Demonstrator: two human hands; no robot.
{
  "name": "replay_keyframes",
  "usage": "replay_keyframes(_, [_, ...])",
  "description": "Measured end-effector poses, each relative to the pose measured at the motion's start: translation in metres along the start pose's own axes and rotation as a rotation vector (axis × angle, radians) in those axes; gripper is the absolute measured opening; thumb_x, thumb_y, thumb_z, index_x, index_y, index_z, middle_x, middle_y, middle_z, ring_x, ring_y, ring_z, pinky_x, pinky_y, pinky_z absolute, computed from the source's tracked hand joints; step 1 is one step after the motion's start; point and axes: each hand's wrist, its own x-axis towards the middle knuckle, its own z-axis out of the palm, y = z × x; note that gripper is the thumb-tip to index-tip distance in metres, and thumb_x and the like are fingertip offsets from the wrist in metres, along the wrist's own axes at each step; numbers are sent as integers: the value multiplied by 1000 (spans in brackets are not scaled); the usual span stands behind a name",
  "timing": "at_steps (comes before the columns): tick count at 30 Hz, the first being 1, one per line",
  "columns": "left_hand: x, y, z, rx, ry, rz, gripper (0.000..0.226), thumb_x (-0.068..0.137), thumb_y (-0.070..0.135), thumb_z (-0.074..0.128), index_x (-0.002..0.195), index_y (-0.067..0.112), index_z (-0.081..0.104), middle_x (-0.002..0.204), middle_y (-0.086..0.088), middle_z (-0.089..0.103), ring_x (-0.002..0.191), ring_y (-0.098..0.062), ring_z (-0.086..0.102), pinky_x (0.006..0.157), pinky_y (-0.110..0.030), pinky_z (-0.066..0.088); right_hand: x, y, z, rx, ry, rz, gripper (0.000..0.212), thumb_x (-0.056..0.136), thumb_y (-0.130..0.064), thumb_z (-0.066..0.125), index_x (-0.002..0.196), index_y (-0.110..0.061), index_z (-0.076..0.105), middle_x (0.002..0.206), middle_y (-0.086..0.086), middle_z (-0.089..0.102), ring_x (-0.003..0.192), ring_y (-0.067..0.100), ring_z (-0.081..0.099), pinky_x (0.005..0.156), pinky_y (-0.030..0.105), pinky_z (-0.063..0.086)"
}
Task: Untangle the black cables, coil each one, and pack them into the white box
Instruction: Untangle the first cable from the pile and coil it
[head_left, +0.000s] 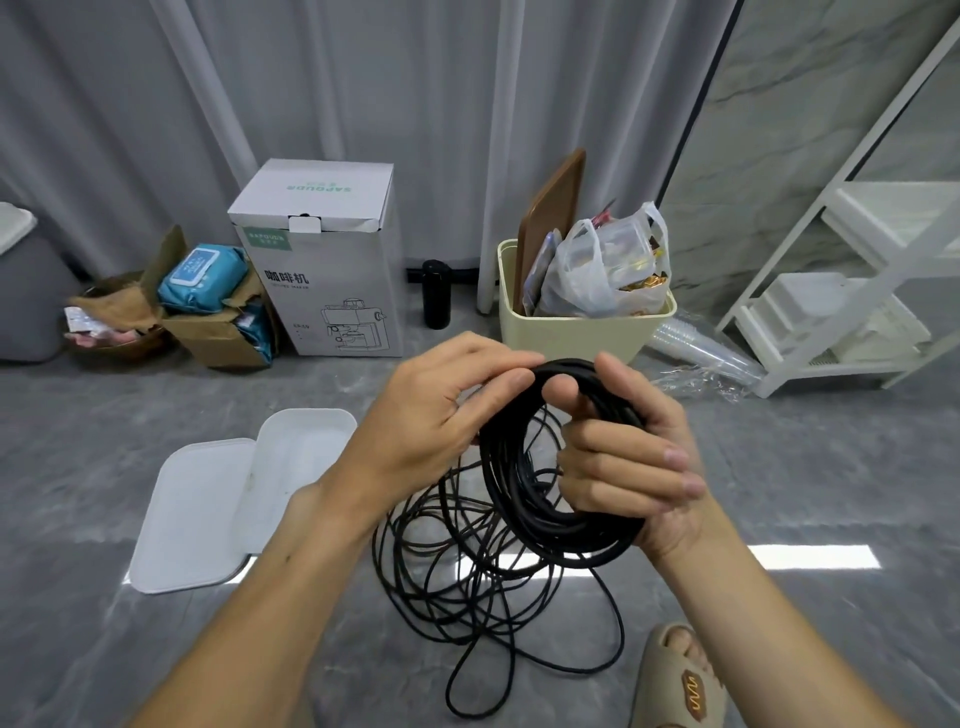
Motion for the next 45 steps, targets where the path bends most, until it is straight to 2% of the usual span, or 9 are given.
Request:
replay_keyframes(6, [-3,1,11,188,147,-46,26,102,39,43,102,25,64,88,16,59,78,-6,61,63,-33,51,1,6,4,-80,51,-5,32,105,-21,40,113,8,50,49,3,44,36,13,44,42,25,40])
replay_keyframes(12, [3,2,3,172,255,-139,24,103,34,42,97,20,59,75,17,51,68,-2,56,64,-12,39,-1,11,7,-256,84,-7,22,103,-9,39,109,8,53,49,4,46,39,16,43,45,24,44])
replay_keyframes(17, [1,-4,5,190,261,-207,26,103,32,44,100,14,63,89,11,61,83,-4,54,73,-15,41,4,14,3,-301,53,26,17,101,-10,43,100,1,57,47,-3,51,39,10,57,43,21,42])
replay_keyframes(22, [2,-5,6,14,11,-431,21,103,31,48,93,23,66,76,13,64,77,3,59,72,-13,43,4,13,4,-237,86,56,23,104,-15,41,94,0,55,43,-5,35,32,11,35,38,21,35])
replay_keyframes(25, [1,3,2,-302,-131,-577,26,104,32,44,102,23,68,95,9,72,94,-4,66,88,-24,49,5,13,1,-180,60,60,26,105,-19,41,94,-1,55,44,-5,34,32,10,32,38,20,33])
replay_keyframes(29, [-1,23,6,-560,-271,-597,36,101,41,39,114,17,62,95,7,73,86,-7,67,77,-22,52,3,9,3,-126,56,21,31,106,-21,40,95,4,55,45,-2,38,28,5,22,33,20,24])
replay_keyframes(36, [0,20,21,-515,-174,-531,34,89,54,60,106,25,62,85,-4,71,65,-6,55,58,-24,48,1,3,-6,10,15,-24,40,106,-28,42,92,6,57,44,3,45,29,11,38,32,22,33])
replay_keyframes(41, [3,18,23,-488,-56,-609,35,82,49,60,103,20,65,79,-5,62,69,-8,53,69,-28,45,4,1,-17,-72,114,-25,34,100,-31,57,86,0,61,43,3,53,44,18,58,49,27,46])
replay_keyframes(45, [2,15,24,-348,-30,-613,28,88,53,59,94,25,63,61,11,54,59,-6,49,61,-29,41,4,1,-18,-52,89,-20,33,102,-30,54,83,-3,56,41,-2,36,35,13,36,40,24,34])
